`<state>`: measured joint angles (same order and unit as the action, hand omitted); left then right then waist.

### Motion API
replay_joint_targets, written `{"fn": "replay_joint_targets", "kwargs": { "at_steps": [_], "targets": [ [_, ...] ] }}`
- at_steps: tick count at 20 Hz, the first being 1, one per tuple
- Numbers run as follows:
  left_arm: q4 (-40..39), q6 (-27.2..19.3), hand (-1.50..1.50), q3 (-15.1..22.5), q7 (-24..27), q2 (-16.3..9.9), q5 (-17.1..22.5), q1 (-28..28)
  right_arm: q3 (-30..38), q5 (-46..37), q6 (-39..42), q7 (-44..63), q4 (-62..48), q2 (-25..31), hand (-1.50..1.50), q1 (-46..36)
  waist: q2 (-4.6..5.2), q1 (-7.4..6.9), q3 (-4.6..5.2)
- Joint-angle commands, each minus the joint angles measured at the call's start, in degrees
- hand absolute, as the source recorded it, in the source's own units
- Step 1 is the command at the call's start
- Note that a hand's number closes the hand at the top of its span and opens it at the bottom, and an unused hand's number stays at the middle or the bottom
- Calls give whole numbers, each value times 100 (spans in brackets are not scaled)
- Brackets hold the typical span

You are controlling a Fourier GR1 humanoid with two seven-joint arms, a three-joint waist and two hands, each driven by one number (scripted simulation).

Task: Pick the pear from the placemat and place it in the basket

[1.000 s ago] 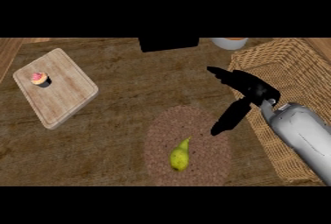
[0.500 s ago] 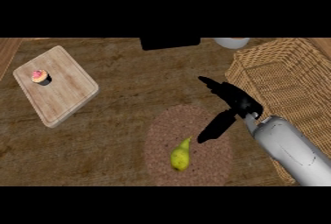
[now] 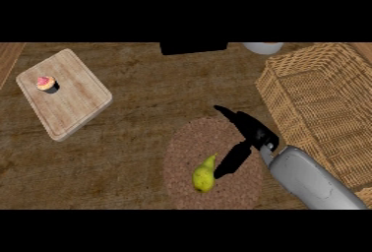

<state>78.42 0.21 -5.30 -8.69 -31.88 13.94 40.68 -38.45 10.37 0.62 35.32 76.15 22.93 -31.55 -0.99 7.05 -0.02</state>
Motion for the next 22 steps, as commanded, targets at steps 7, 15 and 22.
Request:
{"fn": "replay_joint_targets", "kwargs": {
  "at_steps": [7, 15, 22],
  "targets": [
    [1015, 43, 0, -198, 755, 365, 360, -1741, -173, -202, -156, -249, -30, -187, -150, 169, -49, 239, 16],
    [952, 178, 0, -265, 815, 459, 359, -1738, -305, -227, -193, -498, 46, -373, -150, 365, -44, 262, 4],
    [833, 220, 0, -361, 888, 507, 303, -1786, -544, -525, -278, -450, -62, -347, -150, 450, -48, 298, 17]
  ]
}}
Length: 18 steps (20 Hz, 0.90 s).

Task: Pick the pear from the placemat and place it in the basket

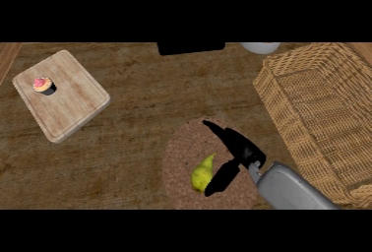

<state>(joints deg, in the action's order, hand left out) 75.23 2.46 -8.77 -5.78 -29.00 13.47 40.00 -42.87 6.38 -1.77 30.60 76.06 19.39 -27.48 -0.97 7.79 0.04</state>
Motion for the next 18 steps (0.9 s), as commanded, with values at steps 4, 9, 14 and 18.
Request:
{"fn": "replay_joint_targets", "kwargs": {
  "at_steps": [4, 9, 14, 18],
  "targets": [
    [1132, 53, 0, -84, 682, 238, 346, -1735, -209, -263, -123, -9, -151, -60, -150, 89, -46, 183, 9],
    [1142, 126, 0, -63, 704, 273, 265, -1788, -627, -555, 34, -51, -176, -118, 150, 61, -42, 112, 12],
    [1150, 167, 0, -126, 643, 296, 260, -1893, -676, -674, -19, -120, -336, -201, 150, 13, 10, 100, -3],
    [1174, 223, 0, -109, 589, 333, 212, -1908, -753, -771, -1, -133, -337, -253, 150, -62, -2, 125, -4]
  ]
}}
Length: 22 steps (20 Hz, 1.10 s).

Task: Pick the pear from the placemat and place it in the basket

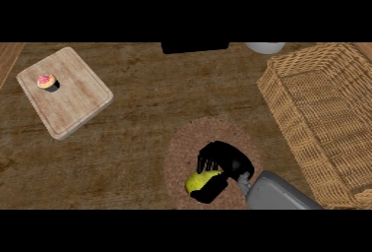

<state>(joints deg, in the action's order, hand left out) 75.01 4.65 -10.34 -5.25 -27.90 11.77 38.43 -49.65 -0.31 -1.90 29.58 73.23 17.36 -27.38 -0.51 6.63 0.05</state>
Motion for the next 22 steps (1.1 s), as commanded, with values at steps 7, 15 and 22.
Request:
{"fn": "replay_joint_targets", "kwargs": {
  "at_steps": [7, 15, 22],
  "targets": [
    [923, 174, 0, -70, 636, 162, 246, -1144, 1024, -681, -1612, 1572, -1276, 32, 150, -850, -140, 264, 63],
    [1080, 324, 0, -104, 694, 199, 254, -1428, 1459, -1240, -2901, 2497, -1937, -431, 150, -1736, -70, 39, 26],
    [1048, 438, 0, -98, 616, 214, 168, -1521, 1707, -2168, -4075, 2401, -2173, -529, 150, -2776, -132, 1, 42]
  ]
}}
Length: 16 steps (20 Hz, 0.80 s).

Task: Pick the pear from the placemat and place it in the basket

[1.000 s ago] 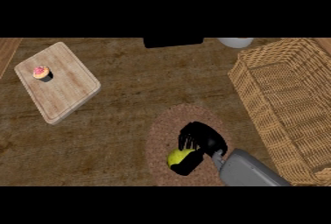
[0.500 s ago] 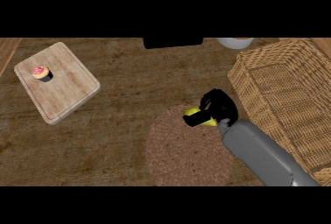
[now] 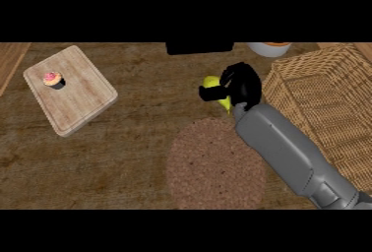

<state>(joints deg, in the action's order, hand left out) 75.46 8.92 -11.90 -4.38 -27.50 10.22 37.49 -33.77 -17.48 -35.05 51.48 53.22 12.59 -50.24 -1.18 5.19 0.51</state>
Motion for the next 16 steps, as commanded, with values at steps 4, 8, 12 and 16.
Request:
{"fn": "replay_joint_targets", "kwargs": {
  "at_steps": [4, 8, 12, 16],
  "targets": [
    [1025, 45, 0, -44, 506, 172, 353, -1507, 203, -910, -1066, 450, -560, -40, 150, -879, -66, 175, 3],
    [988, 34, 0, -63, 457, 211, 277, -1542, 334, -1267, -1065, 772, -981, 61, 150, -1316, -59, 251, 22],
    [1002, 6, 0, -95, 460, 345, 264, -1541, 464, -1566, -1049, 1074, -1340, 119, 150, -1741, -80, 240, 26],
    [1013, 103, 0, -130, 457, 353, 248, -1535, 546, -1898, -1057, 1362, -1726, 249, 150, -2149, -67, 227, 21]
  ]
}}
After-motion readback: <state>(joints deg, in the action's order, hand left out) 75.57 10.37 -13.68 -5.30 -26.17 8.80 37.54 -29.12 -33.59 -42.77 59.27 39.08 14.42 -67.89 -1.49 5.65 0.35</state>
